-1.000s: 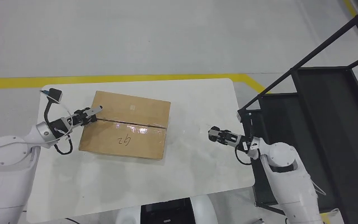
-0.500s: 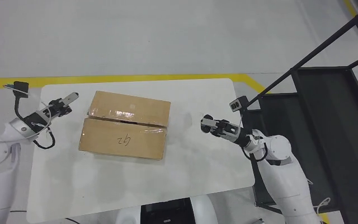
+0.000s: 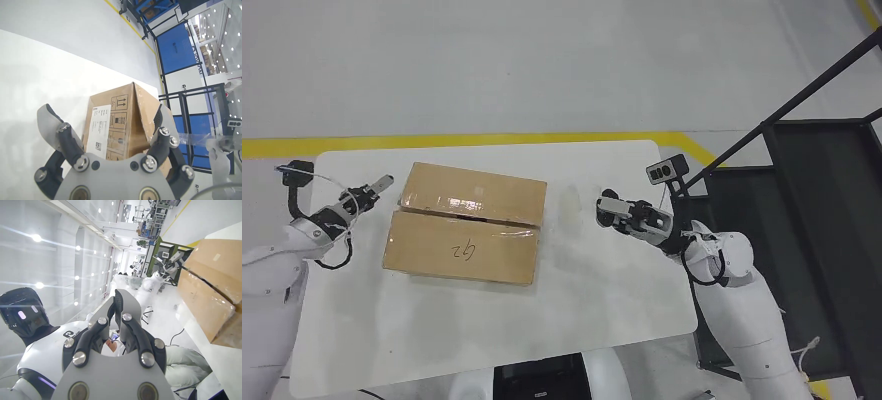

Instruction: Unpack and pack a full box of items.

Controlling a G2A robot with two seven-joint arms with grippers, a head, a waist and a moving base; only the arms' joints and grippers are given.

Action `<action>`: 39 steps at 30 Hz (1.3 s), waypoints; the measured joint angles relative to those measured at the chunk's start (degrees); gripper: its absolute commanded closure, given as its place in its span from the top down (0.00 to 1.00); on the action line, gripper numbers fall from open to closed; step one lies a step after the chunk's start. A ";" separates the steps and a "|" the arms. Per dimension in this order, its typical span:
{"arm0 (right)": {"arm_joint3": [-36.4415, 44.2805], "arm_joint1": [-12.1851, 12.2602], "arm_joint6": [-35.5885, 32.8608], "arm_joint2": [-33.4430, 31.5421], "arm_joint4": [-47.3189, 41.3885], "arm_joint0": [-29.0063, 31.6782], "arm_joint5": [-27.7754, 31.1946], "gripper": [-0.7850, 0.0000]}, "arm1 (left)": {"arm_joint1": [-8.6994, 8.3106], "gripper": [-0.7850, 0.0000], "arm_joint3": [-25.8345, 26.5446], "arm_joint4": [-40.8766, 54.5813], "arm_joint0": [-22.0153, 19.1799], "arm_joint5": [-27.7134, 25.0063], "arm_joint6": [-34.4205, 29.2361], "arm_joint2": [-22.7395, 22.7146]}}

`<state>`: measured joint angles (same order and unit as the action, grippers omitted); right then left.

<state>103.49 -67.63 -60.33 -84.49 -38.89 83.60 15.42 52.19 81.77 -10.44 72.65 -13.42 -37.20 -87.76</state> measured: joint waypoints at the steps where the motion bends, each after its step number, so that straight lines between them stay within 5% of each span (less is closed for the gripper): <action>1: -0.03 -0.02 0.11 0.23 -0.08 -0.33 0.14 0.00 | 0.16 1.00 -0.48 0.17 -0.64 -0.25 -0.43 1.03; 22: -0.16 0.69 -0.02 -2.73 -0.61 -0.30 2.11 0.00 | 3.15 1.00 -1.07 4.29 -6.58 -1.97 -6.34 16.51; 30: -0.60 0.88 -0.27 -2.97 -0.65 -0.13 2.96 0.00 | 1.75 1.00 -1.19 7.13 -5.19 -2.85 -3.12 7.03; 35: -0.73 0.89 -0.37 -2.52 -1.19 -0.57 3.92 0.00 | 0.47 1.00 4.61 11.24 -1.99 -2.87 -6.78 -1.04; 39: 0.00 1.08 -0.87 -3.92 -1.90 -0.20 4.83 0.00 | 0.38 1.00 9.15 16.66 -0.73 -1.85 -10.23 -2.00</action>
<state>103.49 -66.56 -61.21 -88.41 -40.80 83.40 20.25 52.57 90.92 6.22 71.92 -15.27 -47.43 -89.76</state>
